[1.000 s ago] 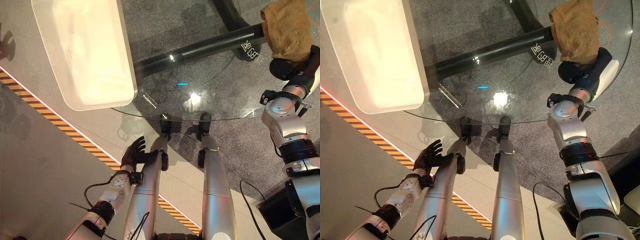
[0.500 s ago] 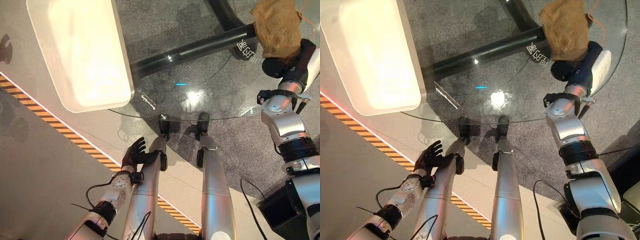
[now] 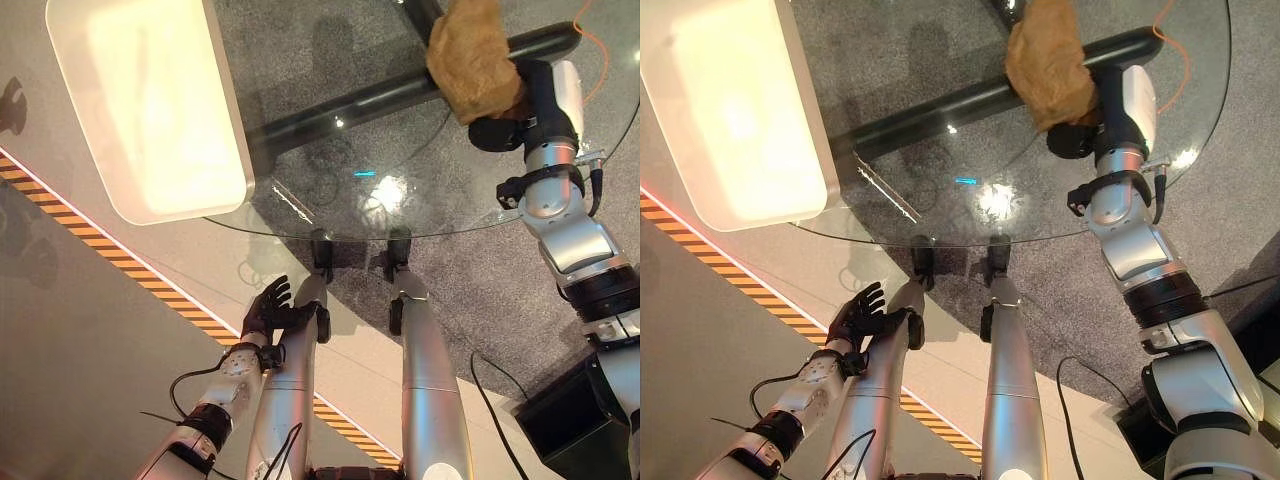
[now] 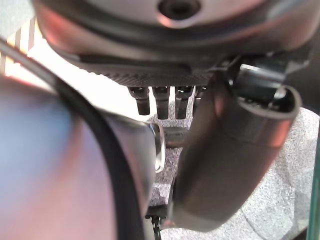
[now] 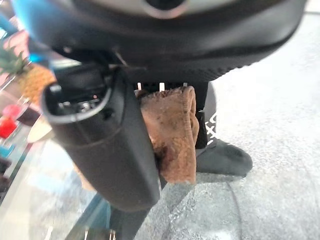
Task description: Wipe the table with a cloth and put it in the basket.
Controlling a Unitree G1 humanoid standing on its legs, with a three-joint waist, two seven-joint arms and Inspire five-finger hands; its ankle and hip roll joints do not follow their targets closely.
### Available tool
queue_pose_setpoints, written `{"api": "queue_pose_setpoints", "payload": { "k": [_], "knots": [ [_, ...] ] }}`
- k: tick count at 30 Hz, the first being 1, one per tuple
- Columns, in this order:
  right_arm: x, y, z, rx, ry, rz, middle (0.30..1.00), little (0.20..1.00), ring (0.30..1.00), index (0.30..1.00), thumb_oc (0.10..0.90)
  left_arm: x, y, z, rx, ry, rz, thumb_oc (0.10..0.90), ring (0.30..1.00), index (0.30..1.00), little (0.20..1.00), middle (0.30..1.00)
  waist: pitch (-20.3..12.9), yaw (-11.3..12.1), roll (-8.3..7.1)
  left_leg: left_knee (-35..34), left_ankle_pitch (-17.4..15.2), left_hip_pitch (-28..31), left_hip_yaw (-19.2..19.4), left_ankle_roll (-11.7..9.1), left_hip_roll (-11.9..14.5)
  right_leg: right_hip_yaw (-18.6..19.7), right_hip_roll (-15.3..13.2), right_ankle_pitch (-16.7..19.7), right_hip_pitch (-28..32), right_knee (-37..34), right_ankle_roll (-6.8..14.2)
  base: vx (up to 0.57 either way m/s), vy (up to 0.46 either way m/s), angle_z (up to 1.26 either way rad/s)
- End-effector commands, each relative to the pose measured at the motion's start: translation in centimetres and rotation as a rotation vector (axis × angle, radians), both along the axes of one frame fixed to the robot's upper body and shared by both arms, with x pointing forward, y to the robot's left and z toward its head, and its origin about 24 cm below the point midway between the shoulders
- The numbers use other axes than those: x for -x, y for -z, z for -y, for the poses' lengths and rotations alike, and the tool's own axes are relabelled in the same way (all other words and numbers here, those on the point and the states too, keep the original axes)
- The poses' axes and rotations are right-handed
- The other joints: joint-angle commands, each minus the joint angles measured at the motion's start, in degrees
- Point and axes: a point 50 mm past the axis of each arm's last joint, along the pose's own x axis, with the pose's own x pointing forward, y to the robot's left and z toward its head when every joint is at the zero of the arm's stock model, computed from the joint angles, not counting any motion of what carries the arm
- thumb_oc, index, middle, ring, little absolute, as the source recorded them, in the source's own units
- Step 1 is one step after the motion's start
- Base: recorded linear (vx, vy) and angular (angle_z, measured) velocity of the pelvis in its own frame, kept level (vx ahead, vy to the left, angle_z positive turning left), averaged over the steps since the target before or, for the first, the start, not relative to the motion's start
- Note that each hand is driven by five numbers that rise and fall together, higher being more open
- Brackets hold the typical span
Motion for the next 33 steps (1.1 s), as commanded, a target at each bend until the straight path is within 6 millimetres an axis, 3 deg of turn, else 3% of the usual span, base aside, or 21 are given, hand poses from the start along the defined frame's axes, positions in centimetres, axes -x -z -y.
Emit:
{"api": "queue_pose_setpoints", "payload": {
  "k": [1, 33],
  "knots": [
    [0.2, 5.4, -7.6, 0.115, -0.368, -0.244, 0.3, 0.2, 0.3, 0.3, 0.1, 3.2, 2.5, -0.2, -0.008, 0.002, -0.08, 0.8, 0.9, 0.9, 0.9, 0.9, -1.0, 2.8, 2.13, 3.9, -6.3, 0.2, -0.5, 1.7, -4.9, -0.2, 1.6, 2.1, 0.2, -4.4, 2.7, 0.0, 0.0, 0.0],
    [2.0, 8.5, -10.3, 0.265, -0.798, -0.57, 0.3, 0.2, 0.3, 0.3, 0.1, 2.8, 2.3, -0.6, -0.028, 0.02, -0.08, 0.8, 0.9, 0.9, 0.9, 0.9, -1.0, 3.0, 1.67, 5.4, -6.2, -1.4, -0.9, 1.4, -5.2, -1.0, 1.1, 2.4, -1.2, -3.4, 2.8, 0.0, -0.003, 0.04]
  ]
}}
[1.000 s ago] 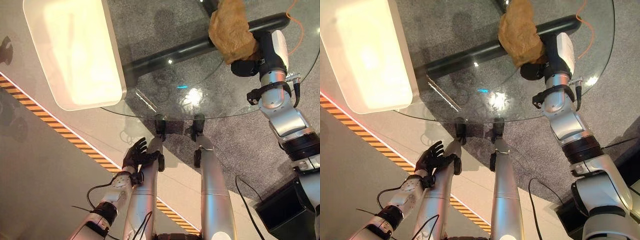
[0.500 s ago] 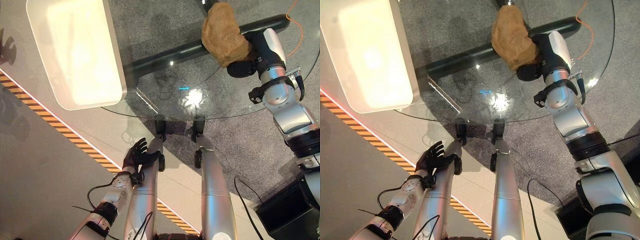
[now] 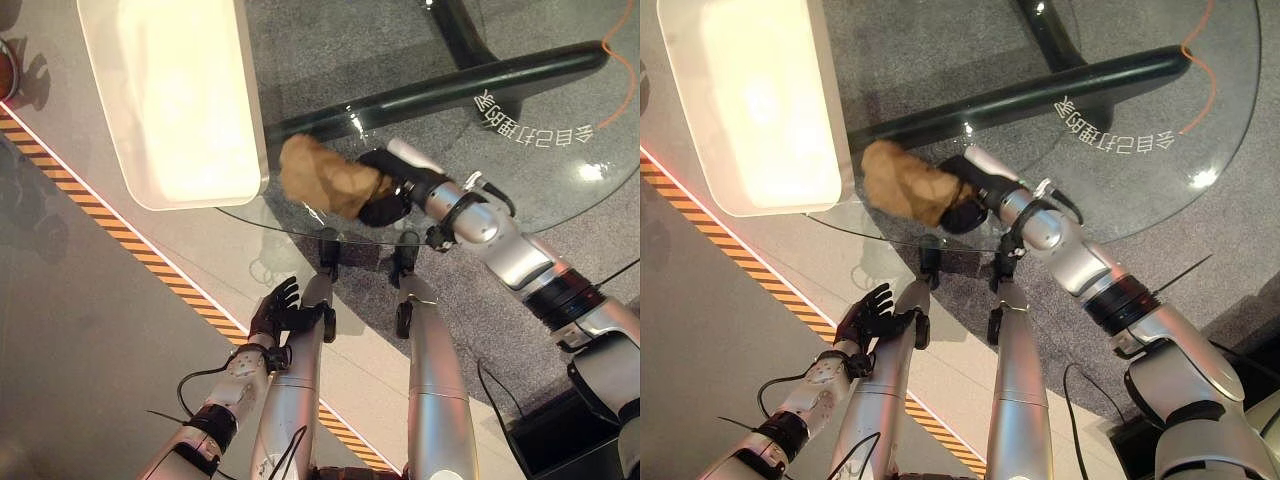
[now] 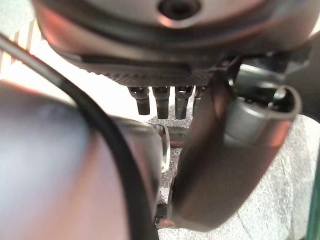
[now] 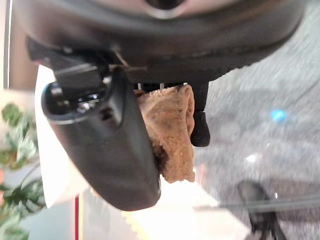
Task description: Wipe the table with a cloth and put it in the basket.
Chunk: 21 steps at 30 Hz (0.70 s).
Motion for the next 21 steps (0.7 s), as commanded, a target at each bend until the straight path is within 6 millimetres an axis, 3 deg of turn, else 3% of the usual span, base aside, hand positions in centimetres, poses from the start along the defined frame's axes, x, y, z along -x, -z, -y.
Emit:
{"api": "queue_pose_setpoints", "payload": {
  "k": [1, 11, 20, 21],
  "knots": [
    [1.3, 3.1, -0.8, 0.009, -0.104, -0.157, 0.3, 0.2, 0.3, 0.3, 0.1, 2.6, 2.1, -1.4, -0.024, -0.019, -0.069, 0.8, 0.9, 0.9, 0.9, 0.9, -0.3, 0.2, 0.48, 5.2, -6.3, -0.1, 1.7, 2.4, -4.5, 1.9, 2.0, 4.7, 0.1, -6.4, 3.8, 0.0, 0.0, 0.0],
    [0.9, 2.7, 0.4, -0.074, -0.005, -0.077, 0.3, 0.2, 0.3, 0.3, 0.1, 2.8, 2.1, -1.3, -0.018, -0.021, -0.077, 0.8, 0.9, 0.9, 0.9, 0.9, -0.3, 0.0, 0.85, 5.2, -6.2, -0.1, 1.7, 2.5, -4.5, 2.2, 1.8, 4.7, 0.0, -6.3, 3.7, 0.0, 0.0, 0.0],
    [0.2, 0.3, 3.9, -0.336, 0.305, 0.223, 0.3, 0.2, 0.3, 0.3, 0.1, 3.2, 2.5, -1.1, -0.004, -0.041, -0.081, 0.8, 0.9, 0.9, 0.9, 0.9, -0.3, -1.0, 0.94, 5.4, -6.5, 0.0, 2.2, 2.8, -4.1, 2.9, 2.4, 4.7, -0.3, -5.5, 3.6, 0.0, 0.0, 0.0],
    [0.2, -0.5, 5.1, -0.396, 0.379, 0.296, 0.3, 0.2, 0.3, 0.3, 0.1, 3.3, 2.5, -1.0, -0.001, -0.047, -0.082, 0.8, 0.9, 0.9, 0.9, 0.9, -0.3, -1.3, 0.85, 5.3, -6.6, 0.1, 2.2, 2.9, -4.0, 3.2, 2.6, 4.7, -0.3, -5.4, 3.6, 0.0, 0.0, 0.0]
  ]
}}
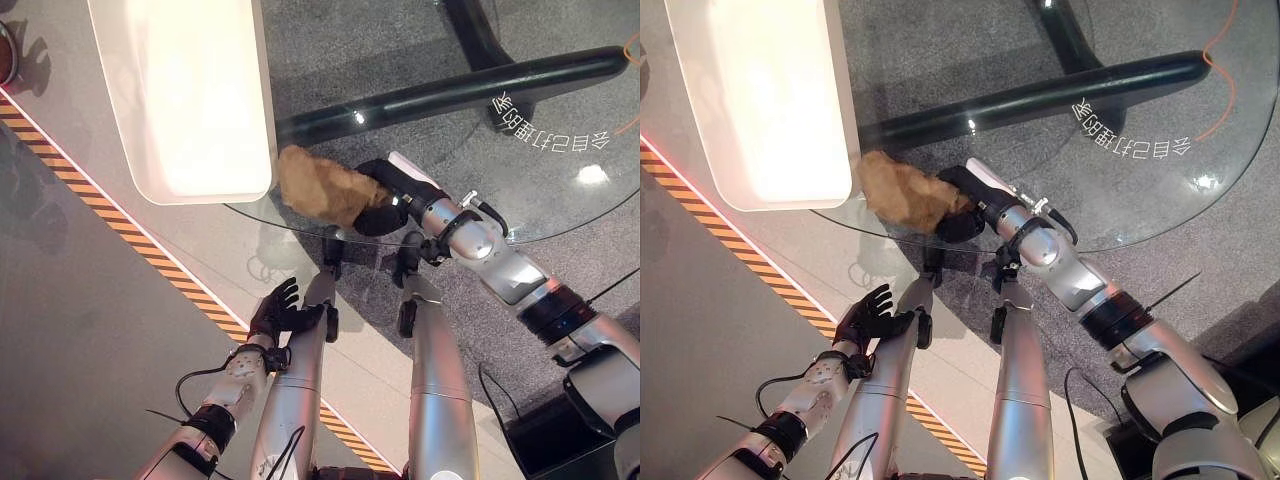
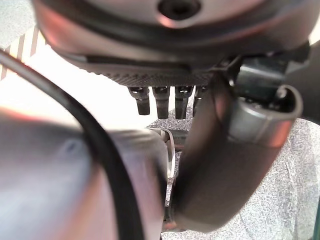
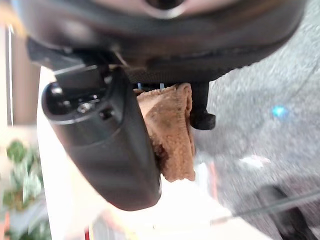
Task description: Wipe the table with a cloth and put it in the basket.
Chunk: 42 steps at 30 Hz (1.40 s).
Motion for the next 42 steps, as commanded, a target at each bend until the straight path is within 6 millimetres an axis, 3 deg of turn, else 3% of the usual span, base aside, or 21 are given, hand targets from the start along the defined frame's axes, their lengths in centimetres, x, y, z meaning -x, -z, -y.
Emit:
{"api": "queue_pose_setpoints", "payload": {
  "k": [1, 14, 22, 24, 27, 29, 33, 42],
  "knots": [
    [-0.1, -2.4, 4.6, -0.153, 0.283, 0.189, 0.3, 0.2, 0.3, 0.3, 0.1, 3.3, 2.6, -0.6, 0.012, -0.046, -0.083, 0.8, 0.9, 0.9, 0.9, 0.9, -0.4, -0.7, 1.07, 5.3, -6.8, 0.2, 2.1, 2.5, -3.2, 3.0, 3.2, 4.7, -0.3, -5.4, 3.3, 0.0, 0.0, 0.0],
    [1.0, -5.1, 8.8, -0.395, 0.573, 0.392, 0.3, 0.2, 0.3, 0.3, 0.1, 3.1, 1.8, -1.5, 0.038, -0.179, -0.019, 0.8, 0.9, 0.9, 0.9, 0.9, -0.4, -1.4, 0.9, 5.3, -7.9, 1.5, 2.7, 2.8, -2.9, 3.6, 4.1, 4.1, 0.8, -5.0, 3.3, 0.0, -0.012, -0.06],
    [1.9, -4.7, 10.7, -0.45, 0.651, 0.424, 0.3, 0.2, 0.3, 0.3, 0.1, 3.3, 0.7, -4.3, 0.081, -0.43, 0.077, 0.8, 0.9, 0.9, 0.9, 0.9, -0.4, -1.4, 1.26, 5.7, -8.5, 2.9, 2.8, 2.5, -2.8, 3.1, 4.2, 2.6, 2.0, -4.0, 2.7, -0.01, -0.01, -0.01],
    [2.4, -3.9, 11.2, -0.469, 0.662, 0.422, 0.3, 0.2, 0.3, 0.3, 0.1, 3.7, -0.1, -6.2, 0.095, -0.584, 0.136, 0.8, 0.9, 0.9, 0.9, 0.9, -0.4, -1.2, 1.05, 6.0, -8.8, 3.8, 2.7, 2.2, -2.8, 2.7, 4.3, 1.8, 3.1, -3.6, 2.2, -0.05, -0.075, -0.02],
    [2.7, -3.4, 11.1, -0.471, 0.657, 0.416, 0.3, 0.2, 0.3, 0.3, 0.1, 3.7, -1.0, -6.8, 0.108, -0.622, 0.198, 0.8, 0.9, 0.9, 0.9, 0.9, -0.4, -0.9, 0.75, 6.2, -8.9, 4.1, 2.5, 2.1, -2.7, 2.3, 4.3, 1.3, 3.5, -3.2, 2.0, -0.03, -0.071, -0.01],
    [3.2, -2.8, 10.9, -0.478, 0.638, 0.409, 0.3, 0.2, 0.3, 0.3, 0.1, 3.6, -2.9, -7.5, 0.106, -0.688, 0.305, 0.8, 0.9, 0.9, 0.9, 0.9, -0.4, -0.6, 0.52, 6.5, -9.1, 4.4, 2.0, 1.9, -2.6, 1.8, 4.2, 0.6, 4.1, -2.9, 1.6, -0.04, -0.104, 0.01],
    [4.1, -2.2, 10.3, -0.501, 0.594, 0.407, 0.3, 0.2, 0.3, 0.3, 0.1, 4.0, -4.7, -7.5, 0.15, -0.68, 0.38, 0.8, 0.9, 0.9, 0.9, 0.9, -0.4, 0.1, 0.4, 6.4, -9.0, 4.8, 1.0, 1.8, -2.7, 1.4, 4.1, 0.3, 4.8, -2.9, 1.3, -0.03, -0.074, 0.01],
    [6.0, -2.2, 8.4, -0.58, 0.367, 0.401, 0.3, 0.2, 0.3, 0.3, 0.1, 5.3, -6.5, -5.4, 0.278, -0.405, 0.46, 0.8, 0.9, 0.9, 0.9, 0.9, -0.4, 0.7, 0.23, 3.8, -7.9, 7.8, 0.2, 2.1, -2.8, 0.3, 4.5, 0.2, 8.4, -4.4, 0.6, -0.02, -0.033, 0.01]
  ]
}}
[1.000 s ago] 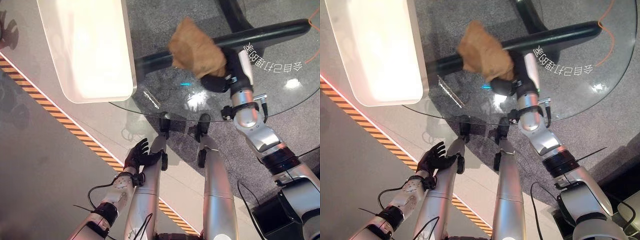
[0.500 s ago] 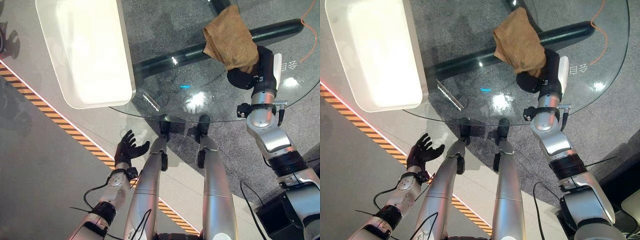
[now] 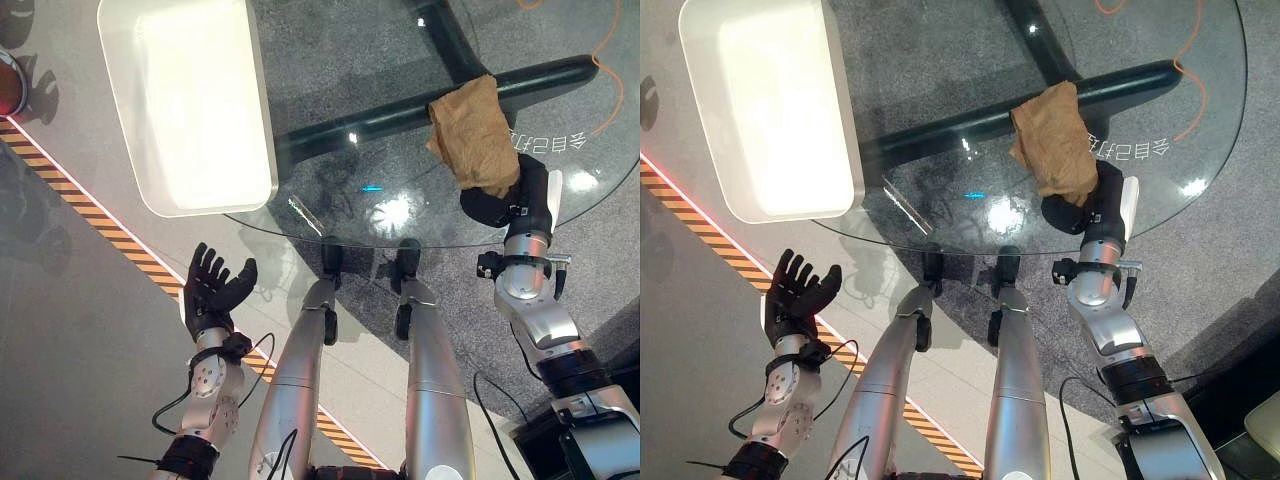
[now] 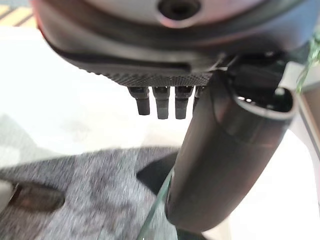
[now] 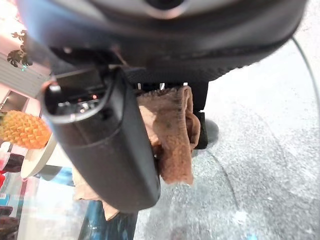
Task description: Wipe the table with a cloth and put it in the basket.
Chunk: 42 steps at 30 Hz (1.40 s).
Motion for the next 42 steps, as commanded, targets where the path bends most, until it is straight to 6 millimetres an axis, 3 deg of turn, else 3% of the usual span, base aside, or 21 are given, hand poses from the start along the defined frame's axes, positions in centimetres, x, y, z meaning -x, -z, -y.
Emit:
{"api": "queue_pose_setpoints", "payload": {
  "k": [1, 11, 18, 21, 28, 30, 34, 42],
  "knots": [
    [2.6, -6.0, -1.9, -0.014, -0.229, 0.355, 0.3, 0.2, 0.3, 0.3, 0.1, 2.2, -1.1, -1.3, -0.004, 0.047, 0.079, 0.8, 0.9, 0.9, 0.9, 0.9, -1.2, 0.5, 1.36, 1.9, -6.3, 4.4, -2.2, 0.4, -2.8, -2.4, 4.4, -0.5, 5.4, -4.5, -0.3, 0.0, 0.0, 0.0],
    [5.4, -7.3, -5.3, -0.12, -0.653, 0.5, 0.3, 0.2, 0.3, 0.3, 0.1, 2.0, -5.5, -1.4, 0.049, 0.178, 0.331, 0.8, 0.9, 0.9, 0.9, 0.9, -1.2, 0.1, 0.57, 1.1, -6.2, 7.7, -2.2, 0.9, -2.8, -2.4, 4.5, -0.2, 9.3, -5.8, -0.2, 0.0, -0.013, 0.02],
    [6.7, -8.2, -6.7, -0.076, -0.795, 0.555, 0.3, 0.2, 0.3, 0.3, 0.1, 2.1, -9.0, -1.2, 0.0, 0.229, 0.527, 0.8, 0.9, 0.9, 0.9, 0.9, -1.2, 0.0, 0.25, 1.2, -6.4, 8.2, -2.2, 1.1, -2.8, -2.4, 4.5, -0.1, 10.2, -6.2, 0.0, 0.0, -0.008, 0.04],
    [7.3, -8.5, -7.5, -0.068, -0.879, 0.571, 0.3, 0.2, 0.3, 0.3, 0.1, 1.8, -10.8, -0.4, 0.009, 0.333, 0.62, 0.8, 0.9, 0.9, 0.9, 0.9, -1.2, -0.2, -0.08, 1.7, -6.5, 8.1, -2.1, 1.3, -2.7, -2.4, 4.6, -0.1, 10.2, -6.0, 0.1, 0.0, 0.0, 0.0],
    [7.6, -9.2, -8.7, -0.047, -0.981, 0.567, 0.3, 0.2, 0.3, 0.3, 0.1, 1.0, -11.4, 2.4, 0.121, 0.614, 0.65, 0.8, 0.9, 0.9, 0.9, 0.9, -1.2, -0.8, -0.57, 2.0, -6.3, 7.4, -1.6, 1.3, -2.3, -1.8, 4.8, 0.3, 9.3, -5.8, 0.3, 0.0, 0.0, 0.0],
    [7.6, -9.4, -9.3, -0.037, -1.025, 0.557, 0.3, 0.2, 0.3, 0.3, 0.1, 0.9, -11.3, 3.9, 0.24, 0.773, 0.648, 0.8, 0.9, 0.9, 0.9, 0.9, -1.2, -1.1, -0.79, 1.8, -6.2, 7.3, -1.2, 1.4, -2.1, -1.4, 4.9, 0.8, 9.2, -6.2, 0.5, 0.0, 0.0, 0.0],
    [7.6, -9.4, -10.3, -0.016, -1.075, 0.541, 0.3, 0.2, 0.3, 0.3, 0.1, 1.0, -11.3, 5.5, 0.339, 0.928, 0.661, 0.8, 0.9, 0.9, 0.9, 0.9, -1.2, -1.5, -0.96, 1.6, -6.3, 7.1, -0.7, 1.5, -1.9, -0.9, 5.0, 1.2, 8.9, -6.6, 0.6, 0.0, 0.009, -0.02],
    [7.6, -9.5, -12.9, 0.042, -1.195, 0.506, 0.3, 0.2, 0.3, 0.3, 0.1, 0.4, -12.4, 8.1, 0.504, 1.095, 0.66, 0.8, 0.9, 0.9, 0.9, 0.9, -1.2, -2.0, -1.43, 1.9, -6.3, 6.8, -0.2, 1.5, -1.8, 0.0, 4.9, 1.8, 8.4, -6.8, 0.9, 0.0, 0.005, -0.01]
  ]
}}
